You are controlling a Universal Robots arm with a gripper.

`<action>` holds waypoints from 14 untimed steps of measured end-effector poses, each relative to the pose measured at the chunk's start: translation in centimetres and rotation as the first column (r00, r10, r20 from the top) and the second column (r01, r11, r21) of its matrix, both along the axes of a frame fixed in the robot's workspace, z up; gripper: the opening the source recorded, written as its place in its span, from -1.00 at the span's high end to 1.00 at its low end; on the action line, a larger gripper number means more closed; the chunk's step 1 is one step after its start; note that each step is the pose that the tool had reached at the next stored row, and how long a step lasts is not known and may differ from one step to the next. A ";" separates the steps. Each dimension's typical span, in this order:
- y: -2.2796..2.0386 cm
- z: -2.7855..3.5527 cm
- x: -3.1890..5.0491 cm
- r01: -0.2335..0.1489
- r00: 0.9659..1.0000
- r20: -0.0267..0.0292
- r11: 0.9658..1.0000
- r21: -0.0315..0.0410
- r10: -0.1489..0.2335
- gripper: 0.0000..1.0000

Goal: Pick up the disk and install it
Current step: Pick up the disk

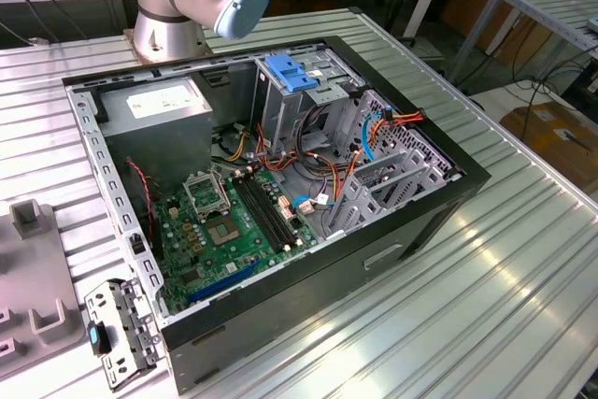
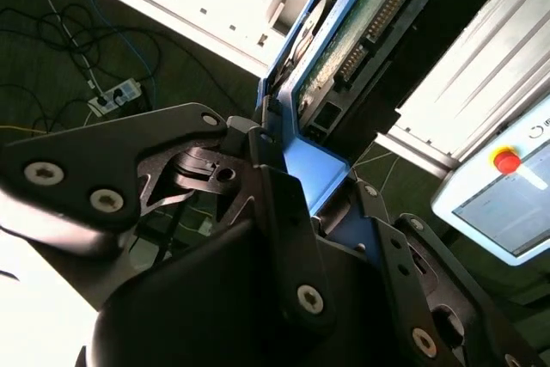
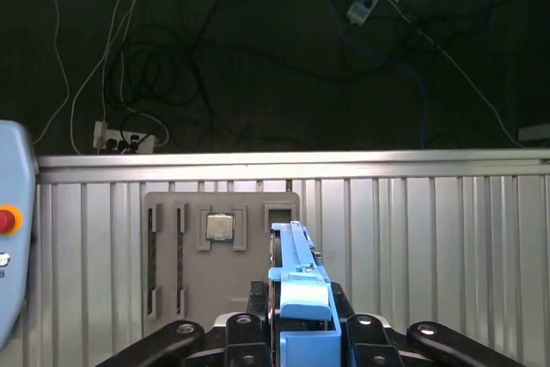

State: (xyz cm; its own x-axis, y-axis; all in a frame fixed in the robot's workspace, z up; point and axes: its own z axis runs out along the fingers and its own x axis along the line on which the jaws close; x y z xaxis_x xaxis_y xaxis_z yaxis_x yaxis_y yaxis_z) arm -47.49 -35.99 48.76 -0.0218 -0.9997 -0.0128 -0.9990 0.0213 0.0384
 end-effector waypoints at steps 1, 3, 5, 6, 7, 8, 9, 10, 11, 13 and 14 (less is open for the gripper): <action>0.00 0.15 0.00 0.000 1.000 0.000 1.000 0.000 0.000 0.25; 0.00 0.52 0.00 0.000 1.000 -0.002 1.000 0.000 0.000 0.25; 0.00 0.91 0.00 0.000 1.000 -0.004 1.000 0.000 0.000 0.25; 0.00 1.02 0.00 0.000 1.000 -0.004 1.000 0.000 0.000 0.25; 0.00 1.05 0.01 0.000 1.000 -0.004 1.000 0.000 0.000 0.25; 0.00 1.05 0.01 0.000 1.000 -0.004 1.000 0.000 0.000 0.25; 0.00 1.05 0.01 0.000 1.000 -0.004 1.000 0.000 0.000 0.25; 0.00 1.05 0.01 0.000 1.000 -0.004 1.000 0.000 0.000 0.25; 0.00 1.04 0.02 0.000 1.000 -0.004 1.000 0.000 0.000 0.25; 0.00 1.04 0.05 0.000 1.000 -0.005 1.000 0.000 0.000 0.25; 0.00 1.04 0.06 0.000 1.000 -0.005 1.000 0.000 0.000 0.25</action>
